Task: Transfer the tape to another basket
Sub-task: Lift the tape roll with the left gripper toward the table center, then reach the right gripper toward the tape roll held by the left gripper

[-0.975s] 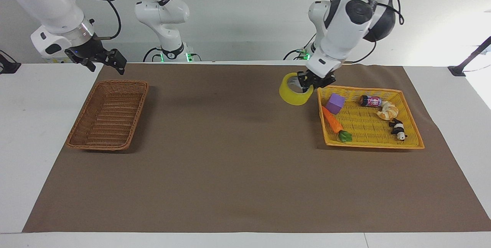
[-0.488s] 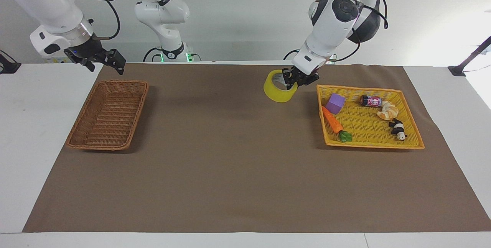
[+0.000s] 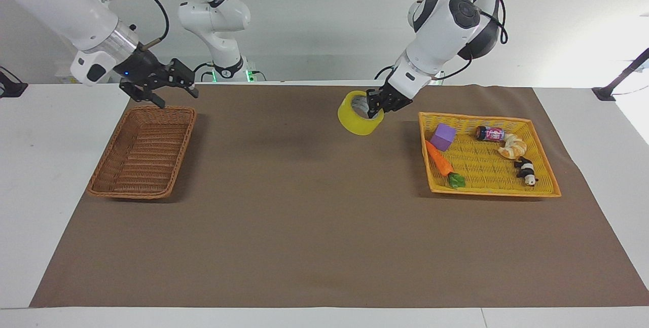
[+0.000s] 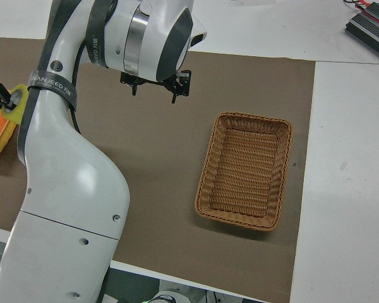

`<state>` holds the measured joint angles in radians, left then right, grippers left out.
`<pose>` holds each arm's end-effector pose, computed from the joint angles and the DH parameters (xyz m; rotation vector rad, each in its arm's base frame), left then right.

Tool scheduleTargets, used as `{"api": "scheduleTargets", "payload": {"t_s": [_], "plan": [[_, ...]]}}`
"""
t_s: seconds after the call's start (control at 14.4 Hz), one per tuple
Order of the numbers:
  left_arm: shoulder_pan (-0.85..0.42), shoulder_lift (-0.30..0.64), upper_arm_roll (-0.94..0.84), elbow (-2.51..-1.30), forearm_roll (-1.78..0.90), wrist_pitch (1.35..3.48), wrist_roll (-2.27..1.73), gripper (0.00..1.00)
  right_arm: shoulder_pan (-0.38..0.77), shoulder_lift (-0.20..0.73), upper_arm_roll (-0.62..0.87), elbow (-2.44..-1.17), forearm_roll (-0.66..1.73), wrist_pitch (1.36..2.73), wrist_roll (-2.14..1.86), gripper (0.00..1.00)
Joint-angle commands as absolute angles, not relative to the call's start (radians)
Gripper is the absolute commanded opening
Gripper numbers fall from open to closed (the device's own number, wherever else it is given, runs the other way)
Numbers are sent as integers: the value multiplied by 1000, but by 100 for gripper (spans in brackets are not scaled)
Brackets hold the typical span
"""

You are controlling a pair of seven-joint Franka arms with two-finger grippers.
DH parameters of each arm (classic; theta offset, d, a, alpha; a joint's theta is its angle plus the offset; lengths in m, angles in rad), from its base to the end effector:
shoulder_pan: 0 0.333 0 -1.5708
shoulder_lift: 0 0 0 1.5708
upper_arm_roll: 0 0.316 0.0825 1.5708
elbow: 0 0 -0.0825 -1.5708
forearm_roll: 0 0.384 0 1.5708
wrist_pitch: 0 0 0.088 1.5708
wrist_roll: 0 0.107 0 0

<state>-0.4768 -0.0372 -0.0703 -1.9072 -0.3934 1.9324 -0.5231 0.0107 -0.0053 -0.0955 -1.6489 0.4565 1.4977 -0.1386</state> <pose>0.4626 -0.3133 0.5211 2.7824 0.1464 -0.1907 0.5444 0.0036 0.5967 -2.6673 -0.0719 0.1245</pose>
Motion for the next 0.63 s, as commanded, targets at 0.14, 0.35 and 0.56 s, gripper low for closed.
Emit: {"api": "scheduleTargets", "payload": {"t_s": [0.14, 0.35, 0.56], "plan": [[-476, -46, -66, -1919, -420, 1950, -538, 3, 84, -72, -75, -1916, 902, 1756, -147, 99], [-477, -49, -66, -1928, -420, 1951, -537, 3, 265, -61, -74, -1971, 1029, 1943, -108, 99], [-477, -49, -64, -1928, -420, 1950, -537, 3, 380, -60, -74, -2034, 1146, 2060, -109, 99]]}}
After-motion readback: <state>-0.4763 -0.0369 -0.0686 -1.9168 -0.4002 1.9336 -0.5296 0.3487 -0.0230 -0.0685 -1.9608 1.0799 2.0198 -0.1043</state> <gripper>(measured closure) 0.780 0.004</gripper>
